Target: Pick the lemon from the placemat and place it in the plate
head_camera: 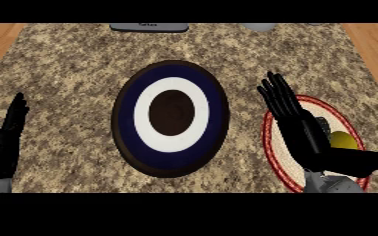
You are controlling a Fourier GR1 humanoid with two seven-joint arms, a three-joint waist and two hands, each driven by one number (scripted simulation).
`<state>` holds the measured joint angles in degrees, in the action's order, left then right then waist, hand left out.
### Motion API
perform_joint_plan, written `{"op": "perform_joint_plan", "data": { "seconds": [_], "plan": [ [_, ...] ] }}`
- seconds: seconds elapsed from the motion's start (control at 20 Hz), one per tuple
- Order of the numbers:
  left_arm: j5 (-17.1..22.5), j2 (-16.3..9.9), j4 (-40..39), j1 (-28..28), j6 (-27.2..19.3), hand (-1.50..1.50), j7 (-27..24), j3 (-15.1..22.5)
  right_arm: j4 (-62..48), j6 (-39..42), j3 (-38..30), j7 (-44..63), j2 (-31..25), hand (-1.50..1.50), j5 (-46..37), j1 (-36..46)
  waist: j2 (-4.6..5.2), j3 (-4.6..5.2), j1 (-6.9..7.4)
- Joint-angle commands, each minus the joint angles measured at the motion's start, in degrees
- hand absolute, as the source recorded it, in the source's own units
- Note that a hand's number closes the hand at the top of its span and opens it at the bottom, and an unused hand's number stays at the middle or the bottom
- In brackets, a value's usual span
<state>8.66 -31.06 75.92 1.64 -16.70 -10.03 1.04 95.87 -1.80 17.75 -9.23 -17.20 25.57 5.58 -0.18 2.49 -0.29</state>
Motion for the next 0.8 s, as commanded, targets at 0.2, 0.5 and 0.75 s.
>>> {"op": "perform_joint_plan", "data": {
  "seconds": [0.2, 0.5, 0.75],
  "plan": [
    [-1.66, -1.37, 1.08, 1.94, 0.53, 0.00, -2.00, 0.47, 2.57, -21.21, -27.17, -7.59, 6.06, -1.50, 8.31, -1.90, -0.92, -2.82, -5.79],
    [-1.70, -0.40, 2.13, 4.45, 2.02, 0.00, -2.16, 2.55, -0.42, -48.24, -40.96, -15.90, 9.69, -1.50, -1.97, -7.18, -0.51, -2.36, -5.69],
    [-3.05, 0.81, 6.24, 5.46, 2.84, 0.00, -1.67, 5.89, 9.46, -64.75, -38.68, -25.05, 16.95, -1.50, -2.99, -7.47, -0.44, -2.53, -1.16]
  ]
}}
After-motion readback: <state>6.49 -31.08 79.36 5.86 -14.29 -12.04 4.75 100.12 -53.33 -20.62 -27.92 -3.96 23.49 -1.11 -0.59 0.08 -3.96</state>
